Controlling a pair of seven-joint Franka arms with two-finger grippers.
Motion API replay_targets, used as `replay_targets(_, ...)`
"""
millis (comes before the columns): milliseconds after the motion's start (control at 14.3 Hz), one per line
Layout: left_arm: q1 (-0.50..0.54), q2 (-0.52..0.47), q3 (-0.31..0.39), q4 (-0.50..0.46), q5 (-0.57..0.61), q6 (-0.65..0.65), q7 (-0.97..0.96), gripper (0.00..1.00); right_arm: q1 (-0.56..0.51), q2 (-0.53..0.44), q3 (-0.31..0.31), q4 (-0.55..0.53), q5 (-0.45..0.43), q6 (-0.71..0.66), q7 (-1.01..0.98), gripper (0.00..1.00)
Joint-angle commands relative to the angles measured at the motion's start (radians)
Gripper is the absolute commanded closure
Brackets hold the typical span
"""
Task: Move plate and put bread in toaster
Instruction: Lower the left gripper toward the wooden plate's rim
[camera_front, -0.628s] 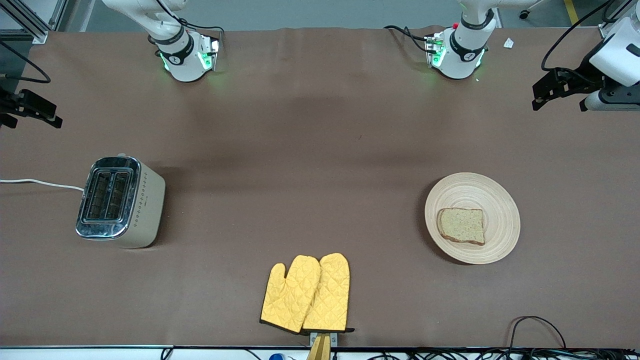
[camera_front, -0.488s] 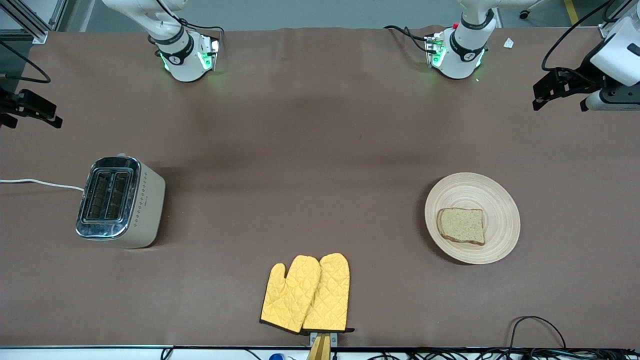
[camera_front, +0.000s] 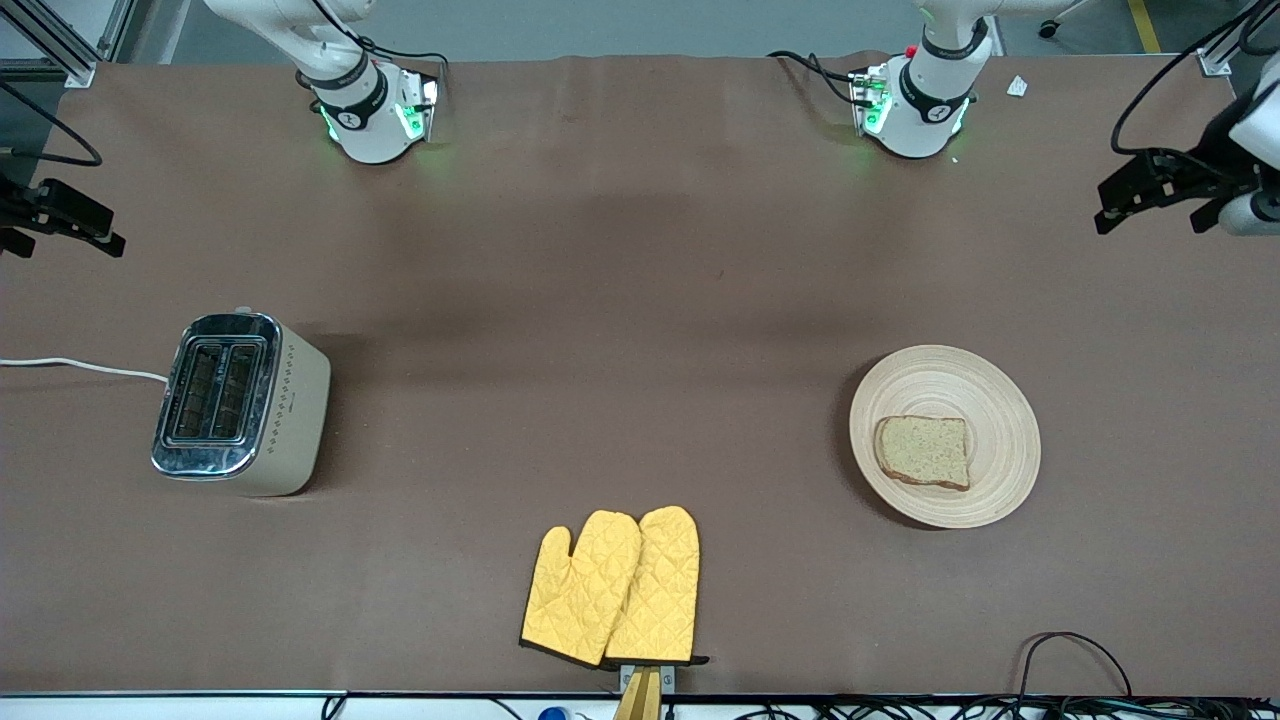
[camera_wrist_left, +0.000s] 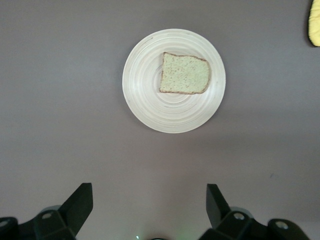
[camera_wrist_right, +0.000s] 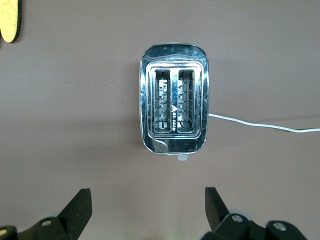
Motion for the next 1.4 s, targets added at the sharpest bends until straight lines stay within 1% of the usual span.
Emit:
replay_targets(0, 0.035, 0.095, 0.023, 0.044, -0.065, 0.02, 0.036, 0.0, 0.055, 0.013, 0.015, -0.008, -0.026, 0.001, 0.04, 0.0)
replay_targets(70, 0.066, 0.121, 0.023, 0.043, -0.088, 0.045, 0.038, 0.0, 0.058, 0.028, 0.015, -0.008, -0.024, 0.004, 0.072, 0.0)
replay_targets(140, 0.078, 0.153, 0.025, 0.043, -0.146, 0.057, 0.038, 0.0, 0.063, 0.039, 0.017, -0.009, -0.023, 0.016, 0.083, 0.0)
replay_targets(209, 0.088, 0.181, 0.026, 0.043, -0.179, 0.07, 0.038, 0.0, 0.063, 0.045, 0.017, -0.009, -0.023, 0.023, 0.085, 0.0)
replay_targets(279, 0.13, 0.213, 0.026, 0.041, -0.202, 0.097, 0.039, 0.0, 0.061, 0.044, 0.015, -0.011, -0.023, 0.021, 0.085, 0.0)
replay_targets(349, 0.149, 0.244, 0.026, 0.041, -0.231, 0.117, 0.053, 0.0, 0.057, 0.044, 0.015, -0.01, -0.023, 0.02, 0.086, 0.0)
replay_targets(419, 0.169, 0.28, 0.026, 0.04, -0.274, 0.123, 0.09, 0.0, 0.052, 0.042, 0.012, -0.006, -0.023, 0.018, 0.086, 0.0)
replay_targets(558, 0.244, 0.36, 0.026, 0.037, -0.41, 0.131, 0.194, 0.0, 0.014, 0.036, -0.005, -0.003, -0.01, 0.007, 0.089, 0.0)
replay_targets(767, 0.334, 0.468, 0.026, 0.041, -0.525, 0.143, 0.428, 0.0, -0.003, 0.03, -0.006, 0.003, -0.007, -0.002, 0.085, 0.0)
replay_targets(907, 0.381, 0.537, 0.026, 0.043, -0.571, 0.154, 0.521, 0.0, 0.0, 0.035, -0.005, 0.053, -0.007, -0.008, 0.083, 0.0)
replay_targets(1116, 0.416, 0.613, 0.025, 0.044, -0.617, 0.156, 0.567, 0.0, -0.006, 0.035, -0.008, 0.061, -0.007, -0.013, 0.086, 0.0)
replay_targets(1256, 0.451, 0.672, 0.028, 0.044, -0.723, 0.157, 0.617, 0.0, -0.006, 0.035, -0.006, 0.064, -0.009, -0.04, 0.104, 0.0)
replay_targets(1326, 0.469, 0.707, 0.025, 0.049, -0.736, 0.157, 0.672, 0.0, -0.006, 0.035, -0.006, 0.064, -0.009, -0.04, 0.105, 0.0)
